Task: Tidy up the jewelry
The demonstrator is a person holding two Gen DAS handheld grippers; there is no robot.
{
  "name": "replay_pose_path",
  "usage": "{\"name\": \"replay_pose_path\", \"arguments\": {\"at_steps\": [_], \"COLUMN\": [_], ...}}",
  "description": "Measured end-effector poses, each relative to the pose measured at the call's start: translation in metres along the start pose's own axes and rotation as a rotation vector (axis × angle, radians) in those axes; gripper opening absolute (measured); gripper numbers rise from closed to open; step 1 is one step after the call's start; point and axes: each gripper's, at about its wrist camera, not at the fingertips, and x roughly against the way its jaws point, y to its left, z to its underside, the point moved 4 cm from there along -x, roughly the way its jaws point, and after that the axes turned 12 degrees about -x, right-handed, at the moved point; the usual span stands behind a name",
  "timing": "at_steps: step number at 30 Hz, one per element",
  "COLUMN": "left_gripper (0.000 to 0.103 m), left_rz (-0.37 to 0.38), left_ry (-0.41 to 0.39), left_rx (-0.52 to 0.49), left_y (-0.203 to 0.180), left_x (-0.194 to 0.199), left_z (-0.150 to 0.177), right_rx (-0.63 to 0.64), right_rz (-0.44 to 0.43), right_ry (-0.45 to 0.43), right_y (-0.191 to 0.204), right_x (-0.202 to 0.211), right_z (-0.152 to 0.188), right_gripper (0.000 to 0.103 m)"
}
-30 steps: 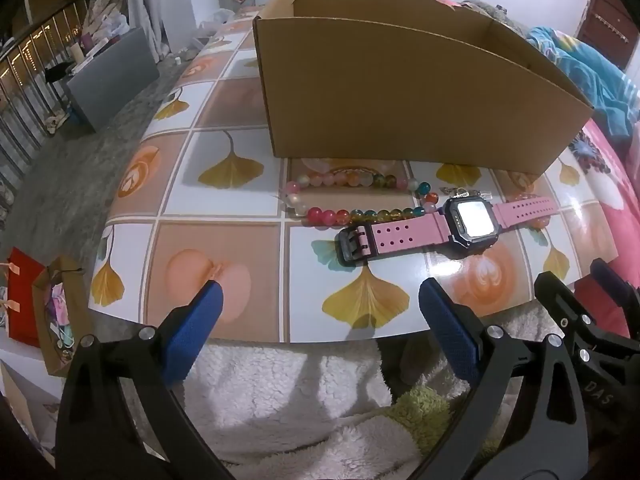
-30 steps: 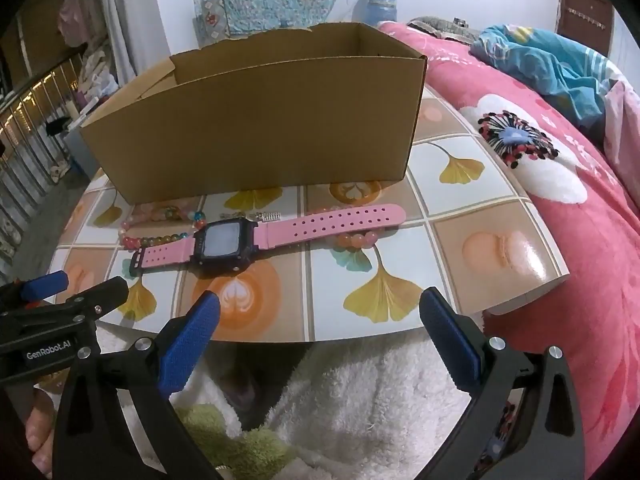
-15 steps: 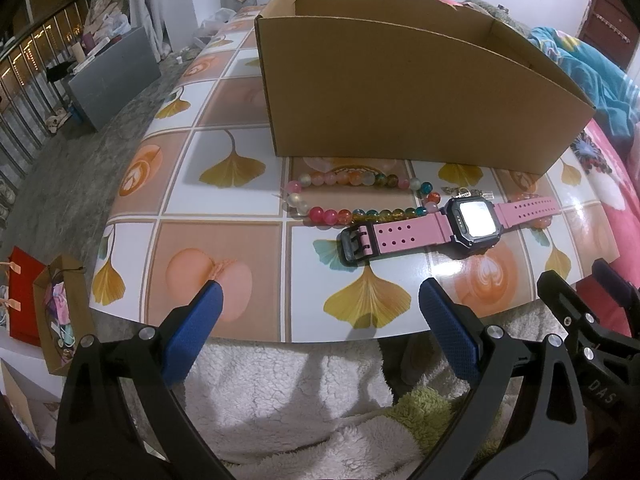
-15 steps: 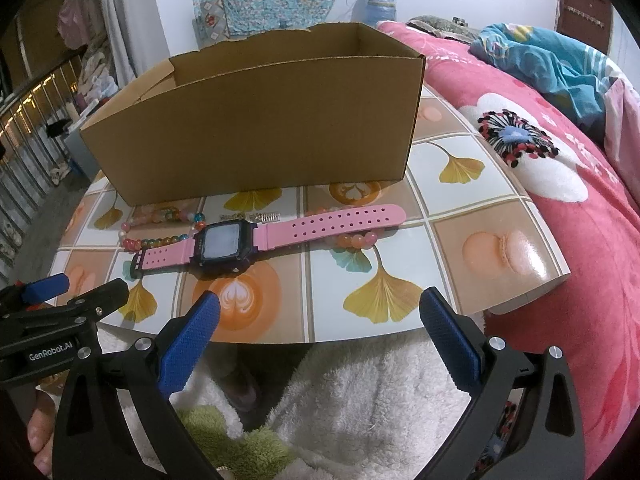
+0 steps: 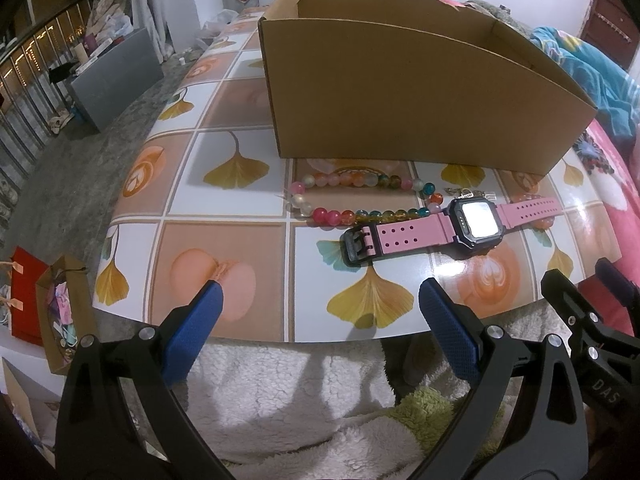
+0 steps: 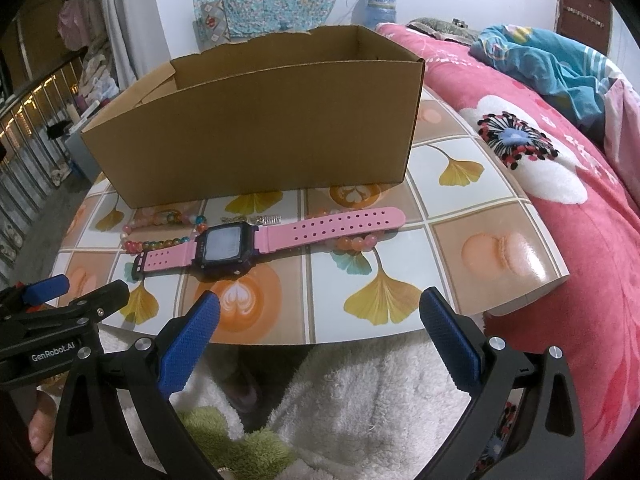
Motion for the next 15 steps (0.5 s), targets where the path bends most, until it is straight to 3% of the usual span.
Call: {"name": "replay_pose_path", "arguments": {"at_steps": [15], "left_gripper": [0.095], "left_rz": [-0.019], "left_ry": [0.008], "left_rx": [0.004], "left_y": [0.0018], "left_x": [-0.0017], "left_z": [-0.0017], "right_rx": [0.002], "right_rz": [-0.002], "right_ry": [-0.001], "right_y": [0.0016], "right_x": [0.0003], "right_z": [-0.0002], "right_gripper": [0.097]}}
